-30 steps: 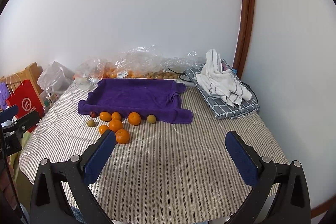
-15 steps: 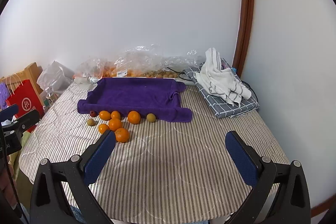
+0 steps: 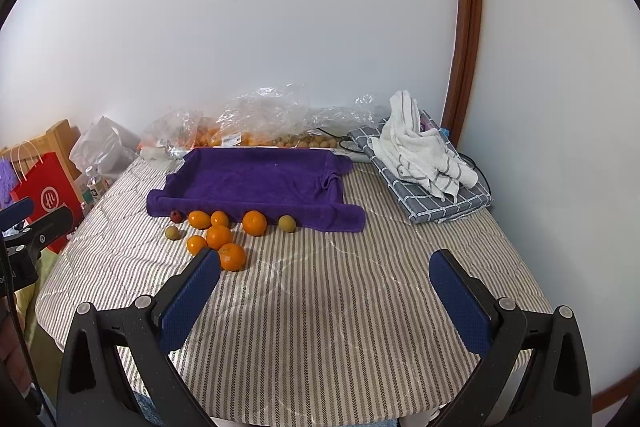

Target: Organize fruits

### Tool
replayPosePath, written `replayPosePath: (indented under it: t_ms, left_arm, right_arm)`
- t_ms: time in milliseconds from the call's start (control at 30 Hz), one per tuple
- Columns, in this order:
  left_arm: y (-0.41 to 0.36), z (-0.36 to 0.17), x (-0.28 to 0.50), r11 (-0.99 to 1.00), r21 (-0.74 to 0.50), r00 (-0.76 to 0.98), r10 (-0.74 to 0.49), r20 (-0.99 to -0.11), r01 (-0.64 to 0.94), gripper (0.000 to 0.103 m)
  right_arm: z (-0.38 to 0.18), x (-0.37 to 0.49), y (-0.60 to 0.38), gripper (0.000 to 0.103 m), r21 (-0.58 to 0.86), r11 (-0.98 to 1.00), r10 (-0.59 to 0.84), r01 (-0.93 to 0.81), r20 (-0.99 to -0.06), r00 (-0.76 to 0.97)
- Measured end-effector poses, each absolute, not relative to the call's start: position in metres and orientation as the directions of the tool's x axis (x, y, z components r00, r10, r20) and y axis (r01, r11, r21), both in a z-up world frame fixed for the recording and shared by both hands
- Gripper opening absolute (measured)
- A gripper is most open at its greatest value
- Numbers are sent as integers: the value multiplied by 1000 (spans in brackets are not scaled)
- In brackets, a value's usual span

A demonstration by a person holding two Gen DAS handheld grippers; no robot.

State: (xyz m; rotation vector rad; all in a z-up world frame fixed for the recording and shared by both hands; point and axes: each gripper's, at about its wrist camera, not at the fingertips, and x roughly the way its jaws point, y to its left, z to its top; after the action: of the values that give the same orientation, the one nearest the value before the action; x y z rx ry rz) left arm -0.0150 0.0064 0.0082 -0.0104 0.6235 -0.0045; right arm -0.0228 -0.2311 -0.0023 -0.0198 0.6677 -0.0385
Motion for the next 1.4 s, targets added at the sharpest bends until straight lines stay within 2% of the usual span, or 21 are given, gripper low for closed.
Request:
replayPosePath:
  t_ms: [367, 667, 1267, 1400]
  left_arm:
    - [6, 4, -9, 1000, -1, 810, -3, -586, 2, 102]
    - [20, -20, 18, 1000, -6, 787, -1, -617, -3, 102]
    - [71, -123, 90, 998, 1, 673, 43, -738, -62, 101]
    - [81, -135, 98, 998, 1, 659, 39, -751, -58, 100]
  right_arm:
    - [-11, -20, -227, 103, -39, 999, -43, 25, -616, 787]
    - [-35, 1, -218, 102, -41, 999, -19, -8, -627, 779]
    - [-133, 91, -221, 101, -33, 998, 6, -47, -756, 655]
    - [-148, 111, -224, 100, 22, 999, 38, -34, -792, 610]
